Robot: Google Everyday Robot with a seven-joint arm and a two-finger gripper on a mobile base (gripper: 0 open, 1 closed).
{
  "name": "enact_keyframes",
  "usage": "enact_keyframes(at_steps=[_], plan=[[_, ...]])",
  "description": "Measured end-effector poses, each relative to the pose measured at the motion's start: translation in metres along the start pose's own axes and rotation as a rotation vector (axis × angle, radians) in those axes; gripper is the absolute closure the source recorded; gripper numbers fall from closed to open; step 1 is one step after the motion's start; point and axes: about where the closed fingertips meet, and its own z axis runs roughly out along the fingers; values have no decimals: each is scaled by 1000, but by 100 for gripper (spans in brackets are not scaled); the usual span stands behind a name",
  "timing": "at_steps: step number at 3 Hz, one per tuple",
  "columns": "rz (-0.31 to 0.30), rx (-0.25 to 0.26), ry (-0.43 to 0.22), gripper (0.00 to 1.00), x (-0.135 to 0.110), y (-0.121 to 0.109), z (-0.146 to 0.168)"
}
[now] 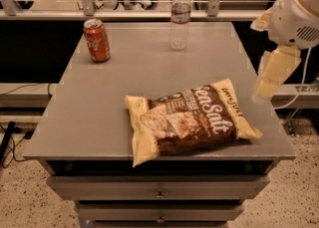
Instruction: Pick water bottle
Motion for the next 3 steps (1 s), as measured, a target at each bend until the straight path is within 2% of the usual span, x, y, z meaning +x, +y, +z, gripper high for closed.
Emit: enact_keyframes(at_steps=[1,2,3], plan=[[62,48,-157,0,-17,-65,39],[136,127,-311,0,-42,-116,67],[136,127,-311,0,-42,-116,67]])
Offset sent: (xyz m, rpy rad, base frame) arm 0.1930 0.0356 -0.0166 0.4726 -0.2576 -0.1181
